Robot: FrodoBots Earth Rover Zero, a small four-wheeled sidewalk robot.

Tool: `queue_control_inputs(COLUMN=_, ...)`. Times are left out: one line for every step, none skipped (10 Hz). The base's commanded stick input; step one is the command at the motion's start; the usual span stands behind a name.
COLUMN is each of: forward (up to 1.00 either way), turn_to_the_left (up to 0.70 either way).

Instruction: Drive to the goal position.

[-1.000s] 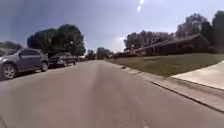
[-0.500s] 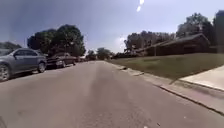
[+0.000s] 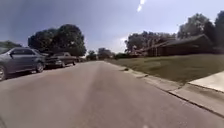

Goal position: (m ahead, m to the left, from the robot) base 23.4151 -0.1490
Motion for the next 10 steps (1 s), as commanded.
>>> queue_control_inputs(forward=0.7, turn_to_the_left=0.0)
queue_control_inputs(forward=0.7, turn_to_the_left=0.0)
queue_control_inputs(forward=0.7, turn_to_the_left=0.0)
queue_control_inputs(forward=0.7, turn_to_the_left=0.0)
queue_control_inputs(forward=0.7, turn_to_the_left=0.0)
queue_control_inputs(forward=0.7, turn_to_the_left=0.0)
queue_control_inputs(forward=0.7, turn_to_the_left=0.0)
queue_control_inputs(forward=0.7, turn_to_the_left=-0.19)
queue_control_inputs(forward=0.7, turn_to_the_left=-0.32)
queue_control_inputs(forward=0.7, turn_to_the_left=-0.14)
